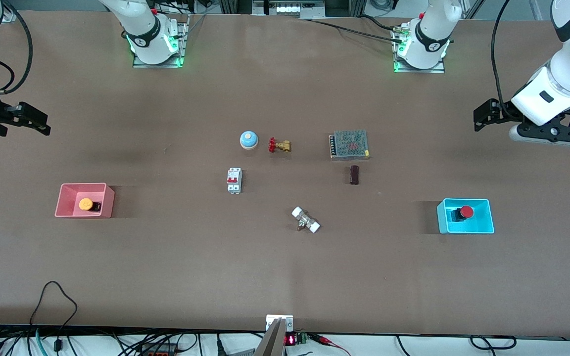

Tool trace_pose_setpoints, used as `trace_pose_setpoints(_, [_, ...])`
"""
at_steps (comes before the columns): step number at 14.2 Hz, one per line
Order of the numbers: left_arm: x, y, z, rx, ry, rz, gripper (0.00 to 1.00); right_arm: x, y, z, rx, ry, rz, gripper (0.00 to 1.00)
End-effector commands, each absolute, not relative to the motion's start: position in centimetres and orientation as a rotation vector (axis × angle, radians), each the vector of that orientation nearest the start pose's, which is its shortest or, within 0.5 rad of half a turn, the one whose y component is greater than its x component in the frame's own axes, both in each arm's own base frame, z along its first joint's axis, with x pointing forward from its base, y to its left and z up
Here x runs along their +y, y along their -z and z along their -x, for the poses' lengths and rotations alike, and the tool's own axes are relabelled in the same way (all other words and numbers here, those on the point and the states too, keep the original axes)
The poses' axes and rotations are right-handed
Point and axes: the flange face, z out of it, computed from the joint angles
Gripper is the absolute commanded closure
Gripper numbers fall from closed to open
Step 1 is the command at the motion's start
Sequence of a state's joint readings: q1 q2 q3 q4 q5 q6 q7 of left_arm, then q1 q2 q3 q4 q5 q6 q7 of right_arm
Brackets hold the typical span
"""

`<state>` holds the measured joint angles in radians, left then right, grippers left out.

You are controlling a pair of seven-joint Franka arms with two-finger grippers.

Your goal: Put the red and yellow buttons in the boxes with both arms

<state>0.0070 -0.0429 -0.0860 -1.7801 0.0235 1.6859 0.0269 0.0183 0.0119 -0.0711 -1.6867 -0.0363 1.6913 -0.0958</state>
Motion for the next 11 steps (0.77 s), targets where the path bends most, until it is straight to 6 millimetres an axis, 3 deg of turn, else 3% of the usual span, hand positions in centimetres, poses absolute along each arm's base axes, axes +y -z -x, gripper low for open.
trace_pose_setpoints(1, [-3.87,-56.35,-54.51,0.190,-0.089,3.093,0.00,-3.13,-57.33,-56.26,-0.052,-0.023,3.181,0.00])
trace_pose_setpoints(11, [-3.85,-56.34,-54.56,0.190,-0.089,3.091,0.00,-2.52,-56.89,-56.47,-0.036,-0.029,3.118,0.00])
